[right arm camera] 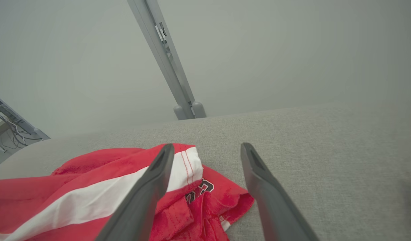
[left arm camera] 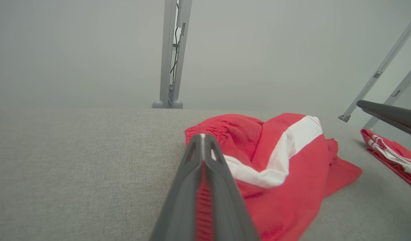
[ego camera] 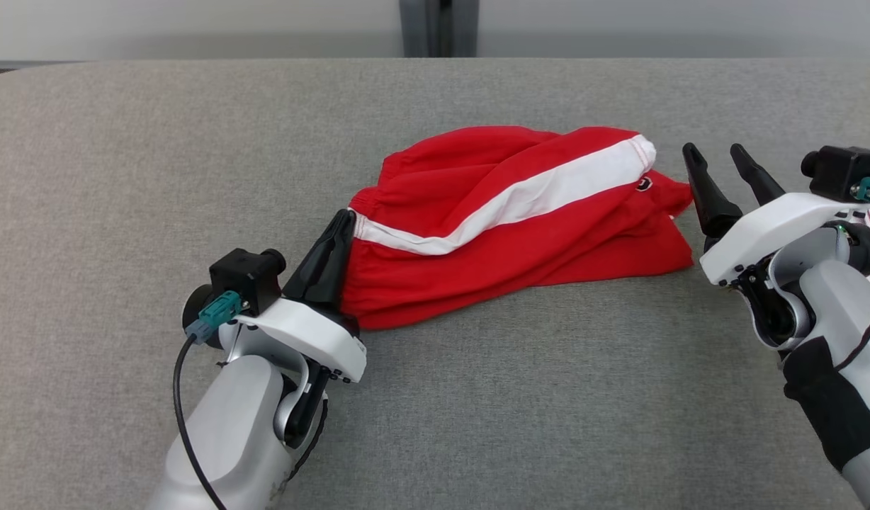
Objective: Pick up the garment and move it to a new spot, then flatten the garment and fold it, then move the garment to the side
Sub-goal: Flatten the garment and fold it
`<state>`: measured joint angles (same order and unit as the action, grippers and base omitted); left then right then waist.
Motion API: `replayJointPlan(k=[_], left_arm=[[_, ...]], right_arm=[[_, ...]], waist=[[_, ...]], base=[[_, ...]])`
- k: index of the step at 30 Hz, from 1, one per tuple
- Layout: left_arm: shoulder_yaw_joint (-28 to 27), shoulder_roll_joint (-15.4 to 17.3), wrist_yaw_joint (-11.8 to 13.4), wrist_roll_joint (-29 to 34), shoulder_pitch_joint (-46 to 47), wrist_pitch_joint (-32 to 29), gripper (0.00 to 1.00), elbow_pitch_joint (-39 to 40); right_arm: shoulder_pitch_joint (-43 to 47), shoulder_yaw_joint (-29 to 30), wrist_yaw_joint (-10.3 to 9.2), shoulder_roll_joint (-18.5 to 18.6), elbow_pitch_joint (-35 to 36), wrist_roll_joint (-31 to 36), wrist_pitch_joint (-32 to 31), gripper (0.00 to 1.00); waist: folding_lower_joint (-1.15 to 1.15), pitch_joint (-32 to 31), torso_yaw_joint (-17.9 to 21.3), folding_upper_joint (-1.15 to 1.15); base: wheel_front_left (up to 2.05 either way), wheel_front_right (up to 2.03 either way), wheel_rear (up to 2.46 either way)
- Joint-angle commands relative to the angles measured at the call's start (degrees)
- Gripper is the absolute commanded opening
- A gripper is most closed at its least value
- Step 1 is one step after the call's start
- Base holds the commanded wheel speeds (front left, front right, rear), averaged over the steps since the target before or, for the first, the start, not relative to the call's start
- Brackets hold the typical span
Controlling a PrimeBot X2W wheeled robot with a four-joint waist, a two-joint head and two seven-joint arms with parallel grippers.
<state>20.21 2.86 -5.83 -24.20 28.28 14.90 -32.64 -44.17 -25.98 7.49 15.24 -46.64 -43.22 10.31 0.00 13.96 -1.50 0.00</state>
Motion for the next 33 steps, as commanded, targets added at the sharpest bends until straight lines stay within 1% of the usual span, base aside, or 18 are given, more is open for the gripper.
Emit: replayJointPlan(k=[1,5,9,12,19,20,21,22,24,28,33], left_arm=[[0.7,0.2,0.4,-0.4,1.1,0.2,0.00,0.3],[3.7,0.2,1.2,-2.4,2.3,0.3,0.00,1.5],[6.1,0.2,2.2,-4.1,2.8,0.3,0.00,2.2],[7.1,0.2,2.8,-4.8,3.3,0.3,0.00,2.7],[8.1,0.2,3.4,-5.8,3.4,0.3,0.00,2.6],[8.2,0.2,3.5,-5.9,3.5,0.3,0.00,2.6],[8.2,0.2,3.6,-5.9,3.6,0.3,0.00,2.7],[8.2,0.2,3.6,-5.9,3.6,0.3,0.00,2.7],[8.3,0.2,3.7,-5.9,3.8,0.3,0.00,2.6],[8.1,0.2,3.8,-6.0,4.1,0.3,0.00,2.4],[7.1,0.2,3.8,-5.8,3.7,0.3,0.00,2.2]], right_arm=[[-1.5,-1.7,0.02,0.9,-1.3,-2.1,-1.0,1.00],[-4.7,-6.4,0.02,2.5,-4.6,-4.7,-2.1,1.00],[-6.8,-10.6,0.02,3.2,-6.3,-7.0,-1.1,1.00],[-8.1,-13.0,0.02,3.7,-7.2,-8.9,-0.4,1.00],[-10.1,-18.5,0.02,4.6,-8.8,-12.2,0.4,1.00],[-10.4,-19.1,0.02,4.7,-8.9,-12.8,0.4,0.68],[-10.6,-19.9,0.02,4.8,-8.9,-13.2,0.5,0.39],[-10.6,-19.9,0.02,4.8,-8.9,-13.2,0.5,0.39],[-10.8,-21.8,0.02,5.0,-8.1,-14.1,0.3,0.00],[-11.7,-24.3,0.02,6.4,-7.7,-16.1,1.3,0.00],[-11.6,-26.7,0.02,7.1,-7.5,-18.1,3.0,0.00]], waist=[[0.00,2.0,-2.1,0.00],[0.00,3.4,-3.7,0.00],[0.00,4.2,-4.7,0.00],[0.00,4.6,-5.1,0.00],[0.00,4.8,-5.6,0.00],[0.00,4.8,-5.6,0.00],[0.00,4.8,-5.6,0.00],[0.00,4.8,-5.6,0.00],[0.00,4.9,-5.5,0.00],[0.00,4.8,-5.4,0.00],[0.00,3.6,-5.1,0.00]], base=[[0.00,0.00,0.00],[0.00,0.00,0.00],[0.00,0.00,0.00],[0.00,0.00,0.00],[0.00,0.00,0.00],[0.00,0.00,0.00],[0.00,0.00,0.00],[0.00,0.00,0.00],[0.00,0.00,0.00],[0.00,0.00,0.00],[0.00,0.00,0.00]])
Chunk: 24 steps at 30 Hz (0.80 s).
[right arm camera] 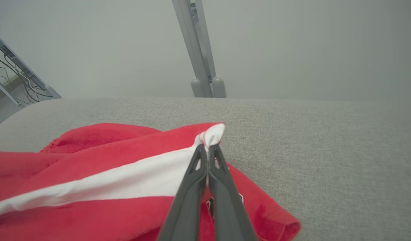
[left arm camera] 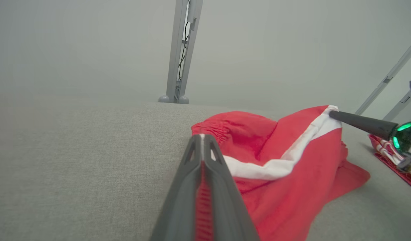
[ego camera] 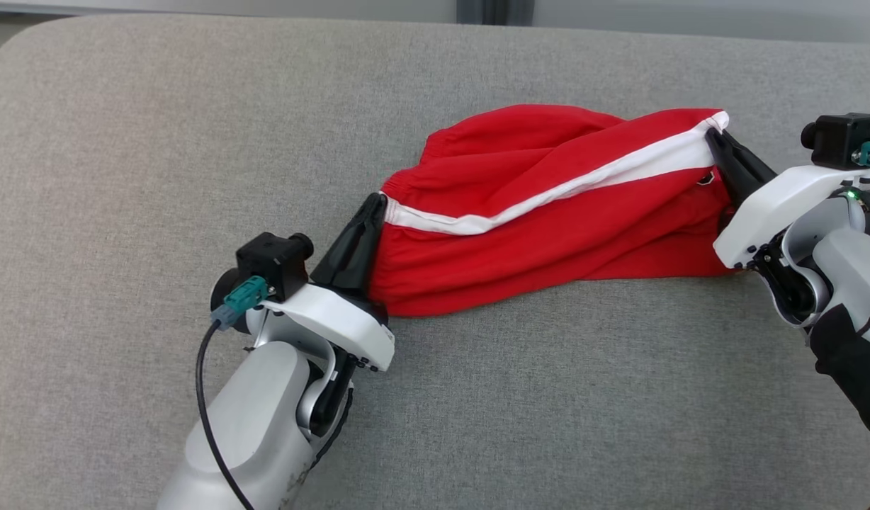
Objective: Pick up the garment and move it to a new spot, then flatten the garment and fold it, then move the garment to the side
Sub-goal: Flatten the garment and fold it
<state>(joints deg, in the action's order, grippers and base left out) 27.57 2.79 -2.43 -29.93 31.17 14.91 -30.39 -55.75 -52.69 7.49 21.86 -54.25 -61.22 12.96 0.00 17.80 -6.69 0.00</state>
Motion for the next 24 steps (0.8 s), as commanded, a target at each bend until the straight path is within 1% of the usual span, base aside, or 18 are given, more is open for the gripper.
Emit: replayJointPlan(k=[1,3,10,17,20,24], left_arm=[[-0.6,0.2,0.5,0.2,0.7,0.3,0.00,0.0],[-1.7,0.3,0.4,0.8,0.4,0.3,0.00,0.2],[-5.8,0.7,-1.3,1.4,-0.6,0.3,0.00,1.5],[-10.3,1.1,-2.8,-0.9,1.4,0.3,0.00,3.1],[-12.4,1.1,-1.9,-1.2,3.2,0.3,0.00,3.2],[-15.7,0.7,-0.1,-2.4,5.7,0.3,0.00,3.2]], right_arm=[[0.0,-0.4,0.02,0.8,0.3,-0.6,0.6,0.00],[-0.1,-1.1,0.02,1.2,0.9,-1.5,1.0,0.00],[-1.6,-4.3,0.02,3.4,5.2,-3.5,2.0,0.00],[-3.5,-6.2,0.02,5.5,10.6,-5.2,2.4,0.00],[-4.5,-6.2,0.02,6.3,12.4,-5.0,2.4,0.00],[-5.3,-3.0,0.01,7.0,14.9,-4.1,2.3,0.00]], waist=[[0.00,-0.6,0.2,0.00],[0.00,-1.5,0.5,0.00],[0.00,-6.0,2.6,0.00],[0.00,-11.3,5.5,0.00],[0.00,-13.6,6.3,0.00],[0.00,-17.1,7.9,0.00]], base=[[0.00,0.00,0.00],[0.00,0.00,0.00],[0.00,0.00,0.00],[0.00,0.00,0.00],[0.00,0.00,0.00],[0.00,0.00,0.00]])
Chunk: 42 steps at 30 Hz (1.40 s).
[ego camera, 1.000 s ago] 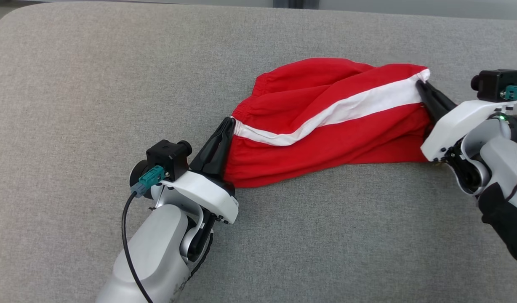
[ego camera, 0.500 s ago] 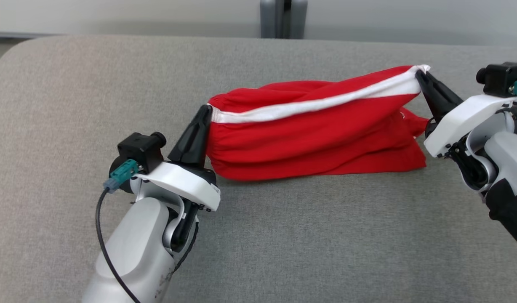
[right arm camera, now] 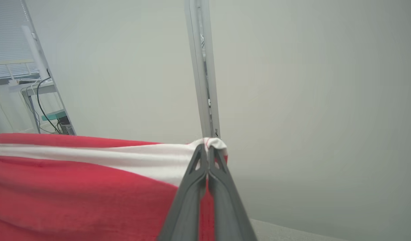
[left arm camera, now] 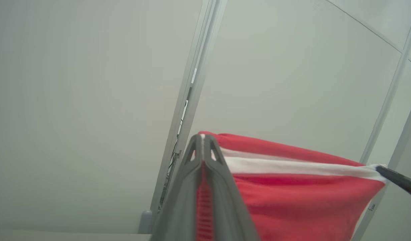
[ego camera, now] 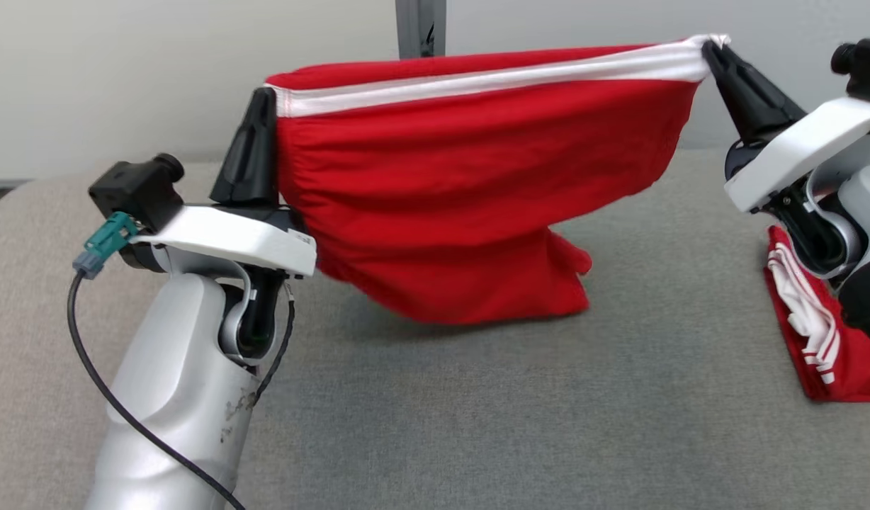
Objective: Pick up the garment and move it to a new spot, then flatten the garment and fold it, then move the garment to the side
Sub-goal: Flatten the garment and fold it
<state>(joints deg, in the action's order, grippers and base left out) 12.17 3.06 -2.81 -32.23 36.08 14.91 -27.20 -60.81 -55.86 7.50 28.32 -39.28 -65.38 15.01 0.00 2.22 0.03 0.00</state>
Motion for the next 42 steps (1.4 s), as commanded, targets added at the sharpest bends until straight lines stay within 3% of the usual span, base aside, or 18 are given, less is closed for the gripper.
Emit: replayJointPlan(k=[1,8,17,27,32,37,42], left_arm=[[-0.7,0.4,0.7,-0.1,1.4,0.3,0.00,0.1],[-0.3,0.1,2.0,-0.1,4.0,0.3,0.00,-1.4],[1.9,0.7,2.0,1.0,7.0,-1.5,0.00,-5.1],[4.8,1.9,1.3,3.6,28.6,-10.6,0.00,-12.5],[5.0,1.2,2.2,5.3,42.5,-6.8,0.00,-18.8],[3.8,0.5,4.0,5.3,52.0,-0.2,0.00,-21.6],[2.1,0.1,4.9,8.9,52.1,0.2,0.00,-16.9]], right_arm=[[-0.4,1.2,0.00,0.6,0.6,0.5,0.3,0.00],[0.6,4.6,0.00,1.0,4.3,3.7,0.2,0.00],[0.0,6.4,0.00,0.9,3.9,6.4,0.2,0.00],[-17.3,4.7,0.00,1.2,-1.0,9.4,-2.2,0.00],[-30.6,5.0,0.00,-0.6,-8.0,12.1,-0.8,0.00],[-41.4,12.9,-0.01,-2.7,-12.7,17.5,0.3,0.00],[-37.9,21.5,0.00,-6.9,-10.6,24.8,0.2,0.00]], waist=[[0.00,-2.0,1.4,0.00],[0.00,-3.4,2.5,0.00],[0.00,-1.5,3.2,0.00],[0.00,16.4,3.7,0.00],[0.00,24.2,3.7,0.00],[0.00,29.1,3.8,0.00],[0.00,32.8,4.4,0.00]], base=[[0.00,0.00,0.00],[0.00,0.00,0.00],[0.00,0.00,0.00],[0.00,0.00,0.00],[0.00,0.00,0.00],[0.00,0.00,0.00],[0.00,0.00,0.00]])
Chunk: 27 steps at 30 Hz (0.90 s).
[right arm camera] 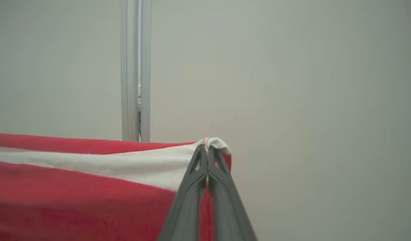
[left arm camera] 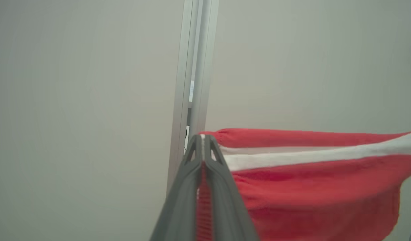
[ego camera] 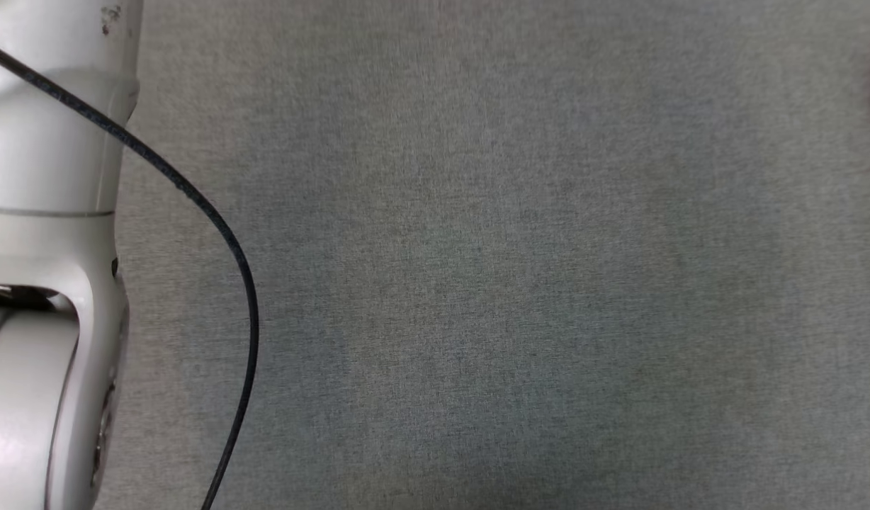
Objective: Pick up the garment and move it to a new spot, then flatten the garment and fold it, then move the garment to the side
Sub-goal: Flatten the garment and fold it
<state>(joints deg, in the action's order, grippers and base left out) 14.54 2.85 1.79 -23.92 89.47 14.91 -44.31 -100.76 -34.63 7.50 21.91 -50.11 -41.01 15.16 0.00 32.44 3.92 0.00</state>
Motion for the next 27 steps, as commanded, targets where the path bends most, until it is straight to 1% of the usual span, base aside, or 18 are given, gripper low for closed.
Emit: replayJointPlan(k=[1,3,6,10,11,15,20,24,27], left_arm=[[-0.6,0.3,0.2,1.4,-2.3,0.2,0.00,0.8],[-0.7,0.2,-0.6,3.0,-3.7,0.2,0.00,1.6],[-1.5,0.2,-1.3,3.0,-6.4,0.2,0.00,1.3],[-2.5,0.2,-1.3,3.8,-9.9,0.2,0.00,-0.1],[-2.5,0.2,-1.3,3.8,-9.9,0.2,0.00,-0.1],[-3.5,0.2,-1.7,3.8,-13.4,0.2,0.00,-1.2],[-3.6,0.2,-2.9,3.7,-17.3,0.2,0.00,-4.0],[-2.7,0.2,-3.8,3.0,-20.2,0.2,0.00,-8.0],[-2.3,0.2,-3.5,2.7,-21.9,0.2,0.00,-10.5]], right_arm=[[3.4,1.3,0.00,-1.4,0.5,1.1,0.0,0.00],[6.2,2.3,0.00,-2.5,0.7,2.3,0.0,0.00],[10.6,3.1,0.00,-4.0,0.5,3.2,0.1,0.00],[15.2,3.0,0.00,-5.0,0.4,2.7,0.1,0.00],[15.2,3.0,0.00,-5.0,0.4,2.7,0.1,0.00],[19.4,0.8,0.00,-5.2,0.7,1.2,0.1,0.00],[24.0,-2.4,0.00,-4.8,0.6,-1.9,0.1,0.00],[27.4,-5.8,0.00,-5.3,-0.7,-5.8,0.1,0.00],[29.7,-9.5,0.00,-5.4,-2.2,-9.5,-0.2,0.00]], waist=[[0.00,3.2,0.7,0.00],[0.00,4.6,0.8,0.00],[0.00,6.7,0.9,0.00],[0.00,8.2,0.5,0.00],[0.00,8.2,0.5,0.00],[0.00,8.1,-0.4,0.00],[0.00,6.0,-1.1,0.00],[0.00,3.4,-1.3,0.00],[0.00,1.3,-1.4,0.00]], base=[[0.00,0.00,0.00],[0.00,0.00,0.00],[0.00,0.00,0.00],[0.00,0.00,0.00],[0.00,0.00,0.00],[0.00,0.00,0.00],[0.00,0.00,0.00],[0.00,0.00,0.00],[0.00,0.00,0.00]])
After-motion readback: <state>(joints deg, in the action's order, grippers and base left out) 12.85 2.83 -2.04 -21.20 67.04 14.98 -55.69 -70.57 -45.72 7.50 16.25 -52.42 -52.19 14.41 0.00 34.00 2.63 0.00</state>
